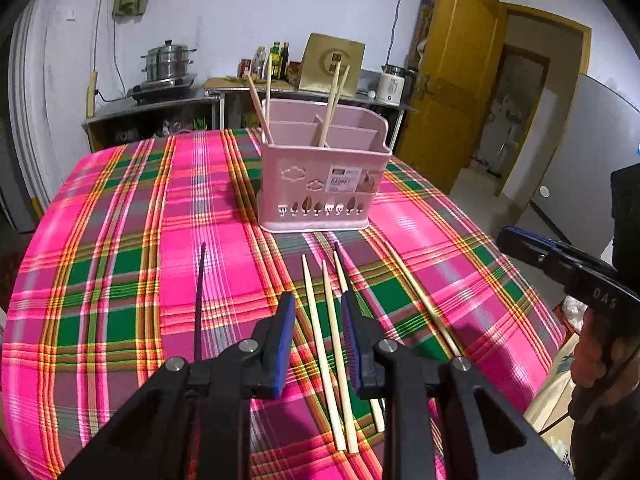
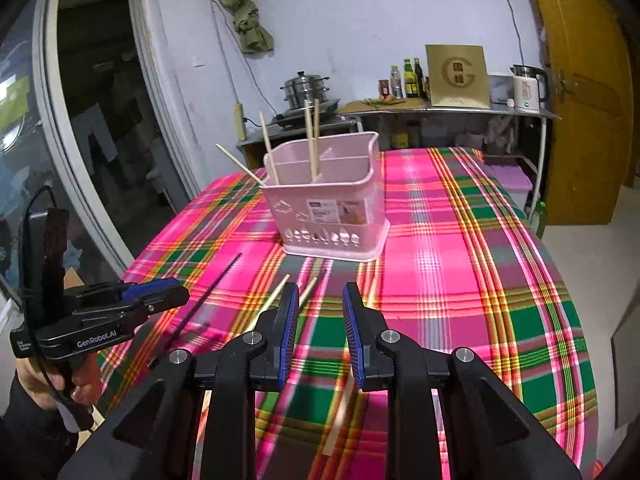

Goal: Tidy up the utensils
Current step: 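Move both open tools back toward the chopsticks on the table, then close the left tool on a bamboo chopstick while the right tool grasps another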

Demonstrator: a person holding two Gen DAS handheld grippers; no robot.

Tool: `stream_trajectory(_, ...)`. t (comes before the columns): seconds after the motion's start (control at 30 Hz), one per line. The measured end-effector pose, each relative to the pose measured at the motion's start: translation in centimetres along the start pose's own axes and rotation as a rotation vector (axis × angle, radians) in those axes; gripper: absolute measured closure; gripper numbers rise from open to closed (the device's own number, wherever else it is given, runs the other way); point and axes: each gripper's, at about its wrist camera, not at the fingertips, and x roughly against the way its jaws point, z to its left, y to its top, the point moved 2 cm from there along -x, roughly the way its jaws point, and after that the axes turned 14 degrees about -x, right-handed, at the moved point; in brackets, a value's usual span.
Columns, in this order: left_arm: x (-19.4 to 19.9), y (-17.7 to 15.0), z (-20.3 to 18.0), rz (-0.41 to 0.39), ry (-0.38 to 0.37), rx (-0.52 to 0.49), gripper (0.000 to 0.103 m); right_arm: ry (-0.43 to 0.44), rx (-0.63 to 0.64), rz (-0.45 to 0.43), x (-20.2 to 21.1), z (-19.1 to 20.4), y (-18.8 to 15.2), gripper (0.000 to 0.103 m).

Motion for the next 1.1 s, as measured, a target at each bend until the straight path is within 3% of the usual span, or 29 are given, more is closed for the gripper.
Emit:
stream_trajectory(0.67, -7.2, -0.7, -0.5, 0.144, -0.03, -0.004, 0.078, -0.034, -0.041, 0.079, -3.6, -2.3, -0.6, 0.079)
stream_trajectory(1.1, -9.7, -0.1, 0.1, 0.192, 0.001, -0.002, 0.078, -0.056, -0.059, 0.121, -5.8, -3.3, -0.7, 0.079)
